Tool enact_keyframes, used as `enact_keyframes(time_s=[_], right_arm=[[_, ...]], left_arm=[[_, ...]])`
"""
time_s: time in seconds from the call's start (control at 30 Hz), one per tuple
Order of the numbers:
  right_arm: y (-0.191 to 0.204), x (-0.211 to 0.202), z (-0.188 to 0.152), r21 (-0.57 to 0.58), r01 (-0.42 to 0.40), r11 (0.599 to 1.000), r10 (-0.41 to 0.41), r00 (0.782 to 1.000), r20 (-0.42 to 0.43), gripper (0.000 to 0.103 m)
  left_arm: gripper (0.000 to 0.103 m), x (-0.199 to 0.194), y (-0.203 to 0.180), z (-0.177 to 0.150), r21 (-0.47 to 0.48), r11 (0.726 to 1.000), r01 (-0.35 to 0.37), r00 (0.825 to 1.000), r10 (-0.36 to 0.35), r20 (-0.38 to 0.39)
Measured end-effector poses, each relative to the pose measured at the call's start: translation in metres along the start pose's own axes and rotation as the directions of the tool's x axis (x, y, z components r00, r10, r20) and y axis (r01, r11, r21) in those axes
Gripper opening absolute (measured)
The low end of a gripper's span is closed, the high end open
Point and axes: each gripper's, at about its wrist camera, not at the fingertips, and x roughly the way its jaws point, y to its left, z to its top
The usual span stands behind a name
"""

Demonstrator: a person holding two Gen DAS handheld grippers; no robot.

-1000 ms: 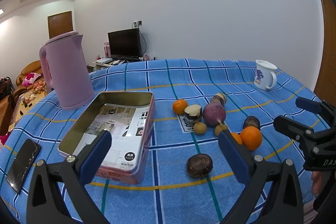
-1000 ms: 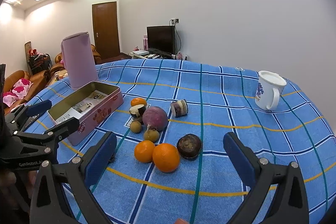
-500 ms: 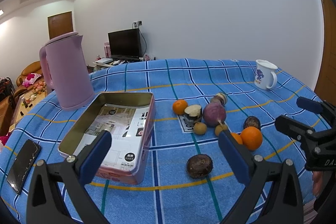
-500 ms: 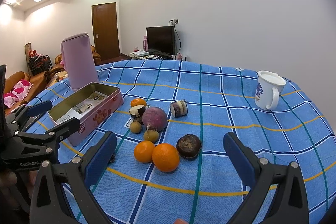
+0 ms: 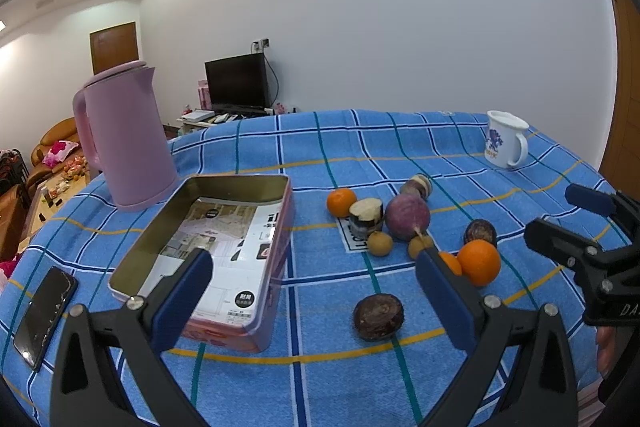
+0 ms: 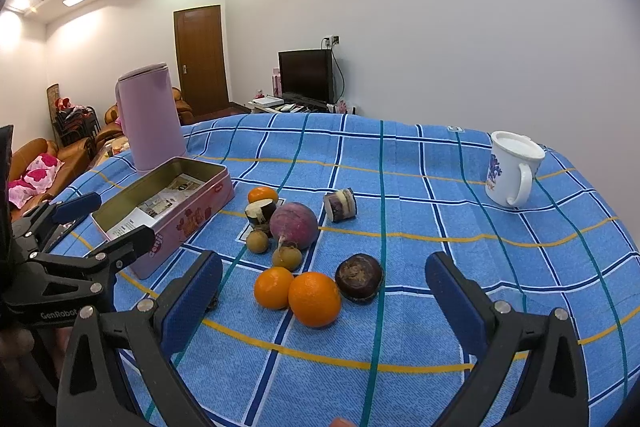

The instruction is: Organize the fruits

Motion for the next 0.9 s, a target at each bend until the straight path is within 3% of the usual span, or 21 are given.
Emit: enact_keyframes(time_s=[0.4, 0.8, 0.9], right_arm=[[-0.003, 0.004, -0.005, 0.01, 0.007, 1.0, -0.007, 1.0, -0.009, 0.102], [-0.03, 0.015, -0.022, 0.082, 0.022, 0.996, -0.018, 0.999, -0.046, 0.102], [-0.035, 0.017, -0.025, 0.096, 0.024, 0.995, -0.02, 0.999, -0.05, 0.102]], left_arm=[[0.103, 0.005, -0.002, -0.004, 0.006, 1.0, -0.006, 1.0, 0.006, -0.016], [0.103, 0.019, -0.027, -0.018, 0.068, 0.996, 0.062, 0.996, -0.058, -0.065], [0.098, 0.026, -0.035, -0.022, 0.09, 0.993, 0.078, 0.993, -0.069, -0.094]])
